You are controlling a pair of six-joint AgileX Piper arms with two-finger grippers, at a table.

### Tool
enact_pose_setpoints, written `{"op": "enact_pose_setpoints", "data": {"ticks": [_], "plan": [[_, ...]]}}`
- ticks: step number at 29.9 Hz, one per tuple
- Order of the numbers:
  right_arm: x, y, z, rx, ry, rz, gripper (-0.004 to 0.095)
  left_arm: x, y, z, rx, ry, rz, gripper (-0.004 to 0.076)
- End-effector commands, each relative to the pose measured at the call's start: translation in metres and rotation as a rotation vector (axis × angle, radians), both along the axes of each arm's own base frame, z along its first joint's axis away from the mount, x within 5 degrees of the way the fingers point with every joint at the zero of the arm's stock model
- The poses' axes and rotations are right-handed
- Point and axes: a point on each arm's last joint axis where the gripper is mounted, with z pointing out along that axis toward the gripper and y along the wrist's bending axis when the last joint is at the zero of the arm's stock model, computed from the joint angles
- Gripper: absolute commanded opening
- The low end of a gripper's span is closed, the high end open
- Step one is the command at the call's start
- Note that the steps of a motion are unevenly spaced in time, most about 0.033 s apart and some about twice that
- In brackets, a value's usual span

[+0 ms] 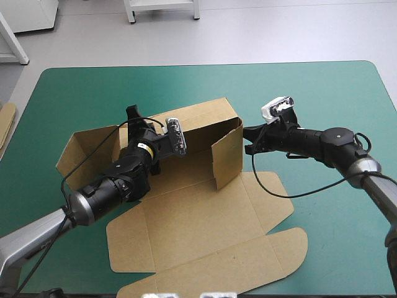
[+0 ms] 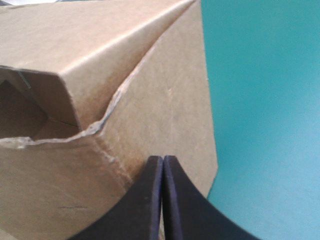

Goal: Fold the box

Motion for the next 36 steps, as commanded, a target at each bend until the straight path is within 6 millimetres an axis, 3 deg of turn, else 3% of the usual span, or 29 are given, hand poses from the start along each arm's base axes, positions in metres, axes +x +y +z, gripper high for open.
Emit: {"op": "enact_pose_setpoints", "data": {"ticks": [1, 6, 14, 19, 25, 31, 36], "plan": [[-0.016, -0.007, 0.019, 0.017, -0.061, -0.065, 0.0004, -0.008, 0.004, -0.022, -0.101, 0.170, 0.151, -0.0008], [-0.030, -0.010, 0.009, -0.022, -0.080, -0.050, 0.0004, -0.008, 0.002, -0.021, -0.113, 0.167, 0.139, -0.0008], [-0.029, -0.012, 0.005, -0.084, -0.150, -0.040, 0.0004, -0.008, 0.002, -0.021, -0.133, 0.166, 0.153, -0.0008], [-0.039, -0.005, 0.011, 0.019, -0.084, 0.019, 0.0003, -0.008, 0.002, -0.021, -0.132, 0.167, 0.154, -0.0009], [-0.054, -0.010, 0.057, 0.143, -0.038, -0.087, 0.0003, -0.008, 0.004, -0.022, -0.124, 0.169, 0.165, -0.0008], [-0.047, -0.023, 0.110, -0.056, 0.046, -0.192, 0.0003, -0.008, 0.004, -0.022, -0.124, 0.169, 0.165, -0.0009], [-0.031, -0.027, 0.147, -0.110, 0.021, -0.246, 0.0003, -0.008, 0.003, -0.021, -0.130, 0.168, 0.158, -0.0009]]}}
